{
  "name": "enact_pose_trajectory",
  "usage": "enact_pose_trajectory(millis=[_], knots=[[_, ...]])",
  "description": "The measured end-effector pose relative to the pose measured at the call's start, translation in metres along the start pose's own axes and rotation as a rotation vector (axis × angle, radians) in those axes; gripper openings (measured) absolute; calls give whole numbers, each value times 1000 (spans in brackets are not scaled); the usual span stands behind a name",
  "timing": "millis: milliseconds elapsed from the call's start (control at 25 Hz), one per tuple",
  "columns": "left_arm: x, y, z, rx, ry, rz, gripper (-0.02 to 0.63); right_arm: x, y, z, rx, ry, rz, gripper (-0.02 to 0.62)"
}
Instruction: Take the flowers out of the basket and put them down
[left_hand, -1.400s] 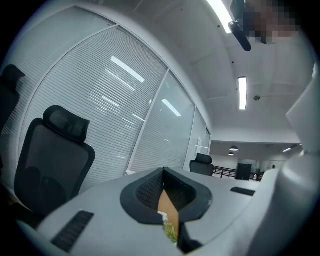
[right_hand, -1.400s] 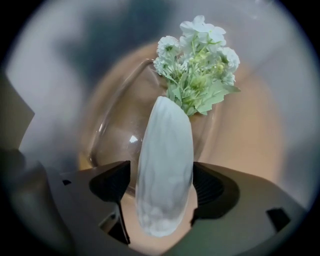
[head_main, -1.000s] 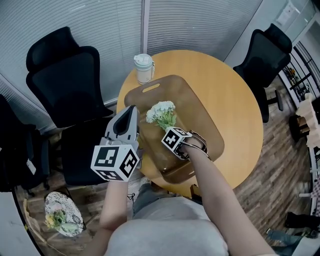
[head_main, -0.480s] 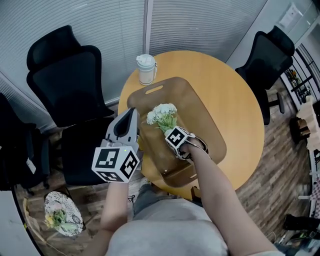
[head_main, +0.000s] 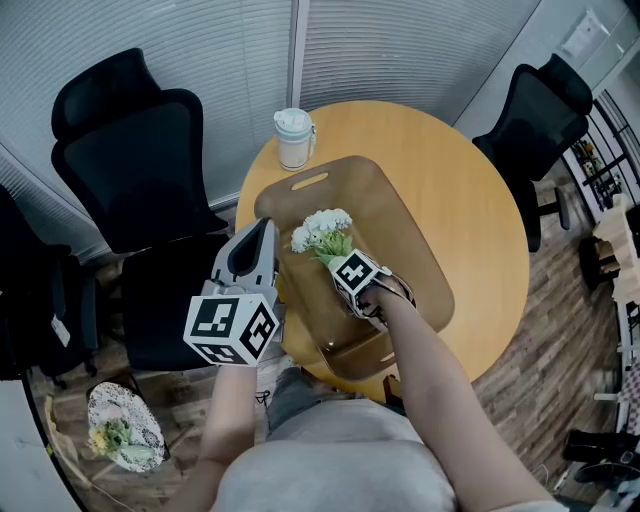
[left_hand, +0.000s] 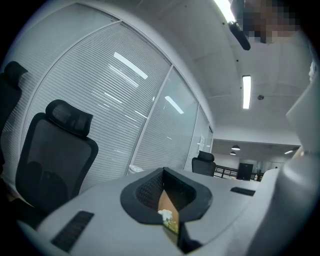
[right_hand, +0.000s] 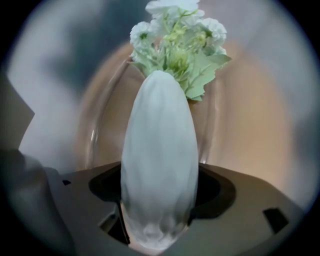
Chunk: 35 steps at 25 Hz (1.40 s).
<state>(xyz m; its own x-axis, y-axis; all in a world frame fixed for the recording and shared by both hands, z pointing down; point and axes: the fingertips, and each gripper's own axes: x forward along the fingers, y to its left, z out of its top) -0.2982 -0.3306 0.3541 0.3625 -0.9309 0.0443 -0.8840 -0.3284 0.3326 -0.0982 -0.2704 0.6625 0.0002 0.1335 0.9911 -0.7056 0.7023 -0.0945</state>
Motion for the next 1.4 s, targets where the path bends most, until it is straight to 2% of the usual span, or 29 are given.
enact_pose_trajectory(millis=[120,280,720,1400], knots=[[3,-1,0,1,2,-4,5,-4,1,13,95,-79,28,394],[6,0,0,3,4,-7,5,-6,-2,25,125,-133,38,394],[15,-1,-2,2,13,-21,5,-17,-10,41,153,-278,41,394],[10,-19,10,35,-13,-47,4,-57,-8,38,170,-422,37,394]])
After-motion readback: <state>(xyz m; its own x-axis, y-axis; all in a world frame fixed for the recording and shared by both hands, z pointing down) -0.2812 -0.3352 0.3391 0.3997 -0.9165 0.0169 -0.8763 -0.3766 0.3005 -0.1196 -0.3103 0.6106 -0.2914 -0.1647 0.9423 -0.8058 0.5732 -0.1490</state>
